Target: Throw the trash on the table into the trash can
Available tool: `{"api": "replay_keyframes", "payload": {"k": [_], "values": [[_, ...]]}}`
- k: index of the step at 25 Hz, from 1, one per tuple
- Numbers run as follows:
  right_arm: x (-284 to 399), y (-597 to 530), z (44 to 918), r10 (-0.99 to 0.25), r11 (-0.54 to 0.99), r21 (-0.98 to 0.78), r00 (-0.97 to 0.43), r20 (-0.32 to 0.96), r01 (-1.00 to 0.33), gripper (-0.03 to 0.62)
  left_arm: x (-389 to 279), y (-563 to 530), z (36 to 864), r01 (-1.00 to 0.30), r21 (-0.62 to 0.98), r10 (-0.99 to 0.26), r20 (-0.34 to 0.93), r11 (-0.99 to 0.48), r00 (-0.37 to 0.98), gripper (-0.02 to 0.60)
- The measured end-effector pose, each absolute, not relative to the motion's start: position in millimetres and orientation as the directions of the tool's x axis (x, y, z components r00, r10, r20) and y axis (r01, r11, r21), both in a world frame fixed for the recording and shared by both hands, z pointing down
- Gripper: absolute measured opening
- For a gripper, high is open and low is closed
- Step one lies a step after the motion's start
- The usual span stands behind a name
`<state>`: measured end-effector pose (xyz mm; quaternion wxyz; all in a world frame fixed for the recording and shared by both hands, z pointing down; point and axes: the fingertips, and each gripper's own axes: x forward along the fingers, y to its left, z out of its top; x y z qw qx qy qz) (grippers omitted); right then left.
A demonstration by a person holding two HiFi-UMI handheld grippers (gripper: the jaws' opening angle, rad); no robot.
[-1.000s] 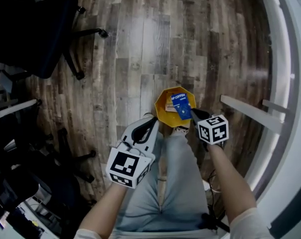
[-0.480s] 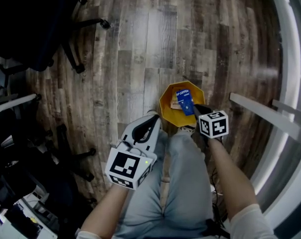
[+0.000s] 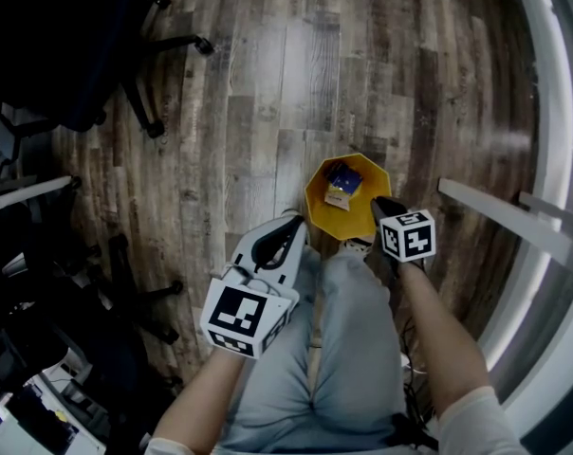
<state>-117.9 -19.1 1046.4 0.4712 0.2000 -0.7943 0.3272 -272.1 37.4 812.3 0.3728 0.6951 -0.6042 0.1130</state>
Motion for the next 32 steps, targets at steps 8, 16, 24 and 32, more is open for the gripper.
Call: {"api": "replay_keyframes", "payload": {"k": [8,16,24,32], "values": [[-109.9,-32.8,978.7,-0.058,0.673,-0.339,-0.503,0.862,-0.658,0.041,-271.6,37.9,760.6,-0.927,0.375,-0.766,0.597,0.005,0.238,0.0],[-117.7,-36.6,827.2,-0.077,0.705,-0.376,-0.593,0.802,-0.601,0.041,-271.7,42.6,653.2,-0.929,0.369,-0.764,0.601,0.004,0.236,0.0],[-120.6,-67.6,644.1,-0.184,0.732,-0.398,-0.722,0.667,-0.553,0.041,-249.0,14.8,545.5,-0.932,0.355,-0.799,0.54,-0.069,0.264,0.0],[-112.4,-67.5,519.6,-0.243,0.759,-0.402,-0.796,0.555,-0.512,0.041,-231.9,4.2,466.6,-0.934,0.332,-0.824,0.487,-0.133,0.291,0.0]]}}
